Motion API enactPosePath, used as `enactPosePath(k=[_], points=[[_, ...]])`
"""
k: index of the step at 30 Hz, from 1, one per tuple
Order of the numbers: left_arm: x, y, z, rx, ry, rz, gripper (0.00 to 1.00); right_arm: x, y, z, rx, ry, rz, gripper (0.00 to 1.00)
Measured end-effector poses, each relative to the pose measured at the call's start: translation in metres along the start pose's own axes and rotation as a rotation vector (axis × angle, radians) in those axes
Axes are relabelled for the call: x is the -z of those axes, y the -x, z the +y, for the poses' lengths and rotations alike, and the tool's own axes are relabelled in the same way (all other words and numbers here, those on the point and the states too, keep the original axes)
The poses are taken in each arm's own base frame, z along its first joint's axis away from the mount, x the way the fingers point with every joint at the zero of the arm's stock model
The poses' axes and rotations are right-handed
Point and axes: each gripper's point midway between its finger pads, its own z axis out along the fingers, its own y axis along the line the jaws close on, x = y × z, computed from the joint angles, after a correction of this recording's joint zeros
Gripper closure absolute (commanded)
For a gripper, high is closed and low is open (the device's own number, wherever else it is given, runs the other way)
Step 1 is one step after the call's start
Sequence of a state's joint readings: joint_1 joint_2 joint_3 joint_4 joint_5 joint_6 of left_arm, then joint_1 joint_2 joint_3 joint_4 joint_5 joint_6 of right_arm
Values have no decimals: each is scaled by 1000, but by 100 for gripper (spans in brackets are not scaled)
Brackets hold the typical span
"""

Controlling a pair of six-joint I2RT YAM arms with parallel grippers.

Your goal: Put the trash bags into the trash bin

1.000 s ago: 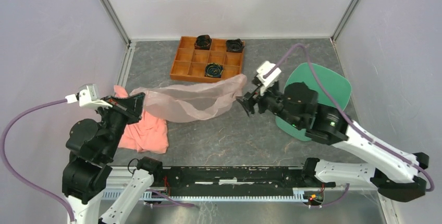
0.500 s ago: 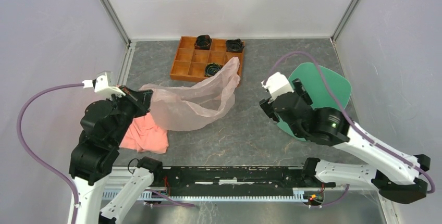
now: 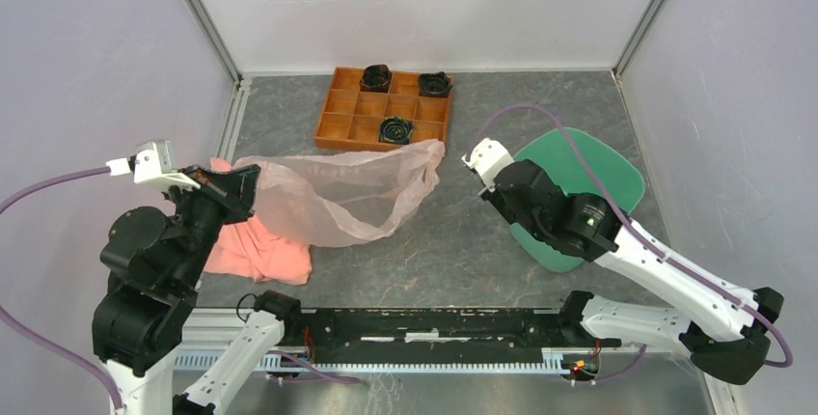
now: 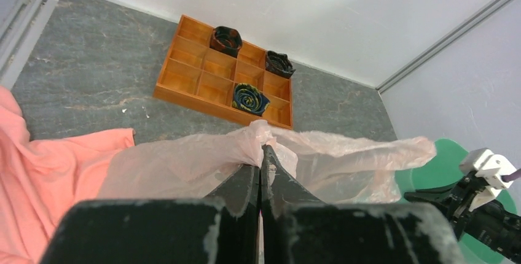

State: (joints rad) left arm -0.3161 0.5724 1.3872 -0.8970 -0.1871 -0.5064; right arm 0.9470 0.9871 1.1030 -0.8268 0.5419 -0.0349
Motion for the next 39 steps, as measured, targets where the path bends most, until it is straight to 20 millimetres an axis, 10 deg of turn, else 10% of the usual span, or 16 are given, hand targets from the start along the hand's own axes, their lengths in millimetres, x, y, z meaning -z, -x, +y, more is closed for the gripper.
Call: enactPosePath(k=[14,19,23,28,35,39], points=[[17,19,1,-24,13,-42,98,19,84,149,51,636,-227,99],[23,32,-2,-17,10,-79,98,34,91,163,16,741,-250,97],[25,39,-5,-13,2,-95,98,36,92,166,13,761,-254,48],[21,41,-8,-15,2,-89,98,38,95,154,-10,712,-268,12],[16,51,-16,-12,-7,-96,98,78,126,131,-39,724,-462,2],[16,58,-23,-7,-33,-111,98,91,166,151,-82,824,-605,2]])
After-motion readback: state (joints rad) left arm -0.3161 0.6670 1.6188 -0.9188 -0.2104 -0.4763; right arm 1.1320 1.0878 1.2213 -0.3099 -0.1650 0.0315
